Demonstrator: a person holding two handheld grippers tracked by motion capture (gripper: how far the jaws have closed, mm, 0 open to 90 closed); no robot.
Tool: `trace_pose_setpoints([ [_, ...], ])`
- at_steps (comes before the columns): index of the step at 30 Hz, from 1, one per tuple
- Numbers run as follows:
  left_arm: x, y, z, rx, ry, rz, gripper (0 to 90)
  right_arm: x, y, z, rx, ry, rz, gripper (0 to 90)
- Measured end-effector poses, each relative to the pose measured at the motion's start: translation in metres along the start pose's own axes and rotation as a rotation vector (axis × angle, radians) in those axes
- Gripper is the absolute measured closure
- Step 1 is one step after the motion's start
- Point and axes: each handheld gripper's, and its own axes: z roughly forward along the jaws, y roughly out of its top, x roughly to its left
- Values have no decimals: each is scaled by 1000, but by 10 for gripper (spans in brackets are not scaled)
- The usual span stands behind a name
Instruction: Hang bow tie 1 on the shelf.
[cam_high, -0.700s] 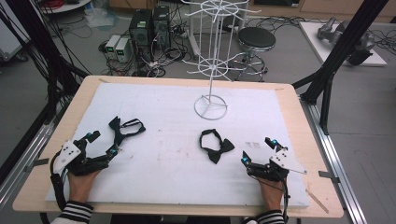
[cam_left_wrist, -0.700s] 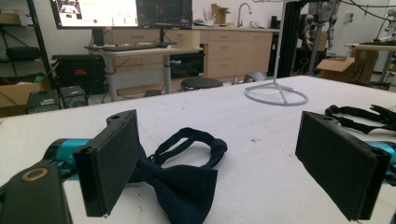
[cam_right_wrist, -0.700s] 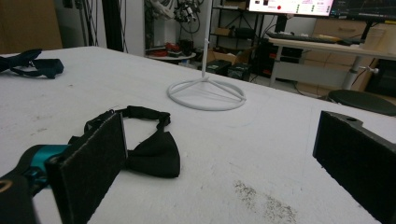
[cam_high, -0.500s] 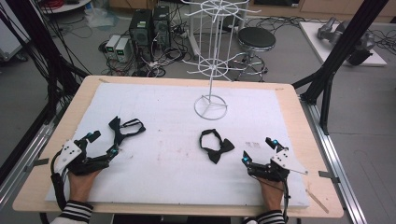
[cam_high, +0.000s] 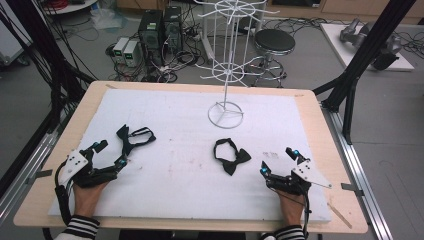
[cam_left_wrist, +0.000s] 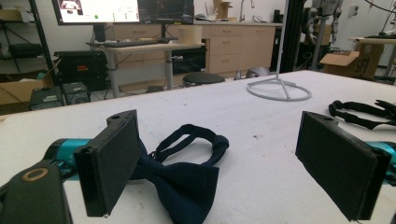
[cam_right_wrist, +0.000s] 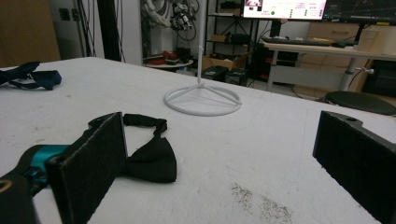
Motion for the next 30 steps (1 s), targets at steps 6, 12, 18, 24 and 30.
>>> trace_pose_setpoints([
  [6, 0, 0, -1, -4, 2, 5, 143, 0, 0, 0, -8, -5, -6, 22],
  [12, 0, 0, 0, -1, 5, -5, 143, 0, -1, -1, -12, -7, -1, 22],
  [18, 0, 1, 1, 16, 10, -10, 143, 0, -1, -1, -11, -6, -4, 22],
  [24, 2, 3, 4, 64, 20, -13, 143, 0, -1, -1, -13, -10, 3, 22],
  [30, 5, 11, 5, 77, 32, -14, 142, 0, -1, -1, -13, -10, 0, 22],
])
